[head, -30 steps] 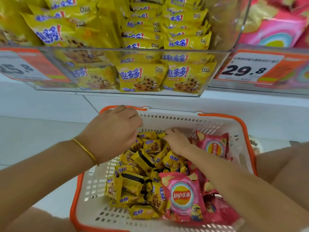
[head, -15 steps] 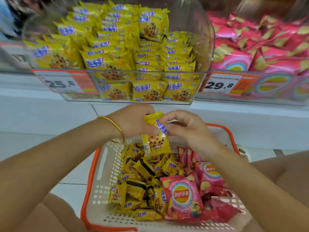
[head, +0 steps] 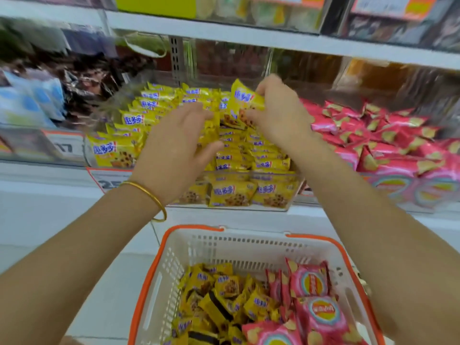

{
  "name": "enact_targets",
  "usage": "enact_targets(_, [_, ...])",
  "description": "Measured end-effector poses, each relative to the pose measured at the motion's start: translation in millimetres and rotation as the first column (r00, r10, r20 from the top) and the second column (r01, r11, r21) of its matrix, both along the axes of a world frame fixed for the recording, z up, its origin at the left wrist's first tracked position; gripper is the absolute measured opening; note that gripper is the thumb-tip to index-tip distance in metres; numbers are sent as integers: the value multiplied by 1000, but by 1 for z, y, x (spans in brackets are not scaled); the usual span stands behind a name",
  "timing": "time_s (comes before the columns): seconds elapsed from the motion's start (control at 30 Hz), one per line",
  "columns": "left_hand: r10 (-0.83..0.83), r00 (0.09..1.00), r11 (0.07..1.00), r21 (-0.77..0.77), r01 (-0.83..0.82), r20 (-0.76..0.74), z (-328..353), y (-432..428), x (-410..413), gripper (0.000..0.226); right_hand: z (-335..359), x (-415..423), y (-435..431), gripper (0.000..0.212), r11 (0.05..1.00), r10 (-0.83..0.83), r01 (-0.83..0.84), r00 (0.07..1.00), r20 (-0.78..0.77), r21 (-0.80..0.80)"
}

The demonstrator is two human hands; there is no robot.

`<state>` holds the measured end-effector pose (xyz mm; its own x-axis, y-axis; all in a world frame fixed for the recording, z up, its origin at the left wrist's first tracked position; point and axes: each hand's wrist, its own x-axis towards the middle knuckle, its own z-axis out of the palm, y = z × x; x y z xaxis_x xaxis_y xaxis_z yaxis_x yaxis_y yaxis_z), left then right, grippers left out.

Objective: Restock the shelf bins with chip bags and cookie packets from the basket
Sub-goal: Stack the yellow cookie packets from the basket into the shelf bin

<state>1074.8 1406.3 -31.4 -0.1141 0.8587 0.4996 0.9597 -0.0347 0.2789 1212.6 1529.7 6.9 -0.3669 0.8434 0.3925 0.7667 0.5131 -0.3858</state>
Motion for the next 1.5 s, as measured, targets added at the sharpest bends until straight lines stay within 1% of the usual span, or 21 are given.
enact_targets(0.07, [38, 993, 991, -126, -52, -111, -6, 2, -2, 70, -7, -22, 30, 37, 999, -18, 22, 993, 120, -28])
enact_targets(0.13, [60, 986, 982, -166, -86, -155, -12, 2, -2, 73, -18, -37, 54, 35, 994, 44, -27, 986, 163, -104])
enact_targets(0.2, [67, 985, 982, -162, -92, -157, -14, 2, -3, 71, -27, -47, 69, 34, 986, 91, -65, 980, 174, -155])
enact_targets(0.27, [67, 986, 981, -172, -93, -152, -14, 2, -5, 70, -34, -54, 77, 34, 988, 92, -75, 989, 116, -137])
enact_targets(0.4, [61, 986, 983, -161, -87, -158, -15, 3, -5, 65, -40, -54, 84, 32, 988, 108, -108, 994, -5, -115])
enact_targets(0.57, [41, 983, 984, -163, -70, -177, -18, 4, -7, 61, -46, -56, 83, 31, 980, 170, -157, 980, 99, -125])
enact_targets(0.67, [27, 987, 988, -146, -50, -156, -18, 2, -7, 61, -38, -52, 78, 41, 977, 149, -126, 981, 128, -173])
enact_targets(0.77, [-27, 988, 1000, -18, 25, -150, -11, -4, -3, 50, -18, -33, 52, 55, 994, 109, -105, 983, 150, -36])
enact_targets(0.83, [-83, 972, 985, 130, 113, -220, -7, -14, 5, 36, -3, -6, 15, 47, 984, 165, -168, 985, 59, 53])
enact_targets(0.87, [-125, 962, 970, 173, 170, -244, -7, -20, 11, 31, 0, 12, -7, 39, 974, 226, -224, 974, -35, 40])
enact_targets(0.93, [-234, 936, 946, 161, 282, -263, -14, -32, 24, 25, -5, 49, -53, 25, 924, 329, -369, 899, -289, -98])
enact_targets(0.97, [-287, 920, 940, 105, 324, -268, -22, -37, 30, 23, -17, 64, -69, 23, 885, 331, -423, 867, -373, -196])
enact_targets(1.0, [-331, 902, 936, 23, 350, -276, -33, -41, 35, 22, -37, 73, -79, 21, 846, 307, -435, 870, -386, -307])
enact_targets(1.03, [-364, 886, 930, -71, 359, -286, -45, -43, 39, 22, -62, 79, -83, 19, 811, 292, -413, 900, -325, -415])
enact_targets(1.1, [-402, 870, 908, -248, 338, -286, -69, -46, 42, 26, -128, 81, -74, 14, 749, 315, -302, 945, -85, -590])
enact_targets(1.13, [-413, 867, 891, -320, 322, -277, -80, -45, 43, 29, -166, 80, -64, 14, 727, 325, -224, 945, 37, -650])
enact_targets(1.23, [-425, 884, 831, -473, 294, -197, -103, -44, 42, 35, -272, 83, -45, 20, 718, 405, -65, 849, 340, -693])
enact_targets(1.3, [-421, 893, 799, -533, 280, -162, -115, -44, 41, 36, -324, 92, -49, 32, 677, 494, -37, 763, 417, -735])
enact_targets(1.37, [-416, 900, 773, -572, 274, -131, -125, -42, 40, 37, -361, 100, -59, 34, 652, 573, -51, 687, 447, -756])
enact_targets(1.43, [-404, 910, 754, -597, 276, -90, -131, -37, 39, 39, -381, 102, -66, 30, 693, 566, -50, 656, 500, -719])
enact_targets(1.5, [-393, 916, 735, -624, 264, -76, -134, -33, 39, 39, -387, 101, -68, 27, 746, 527, -68, 668, 525, -662])
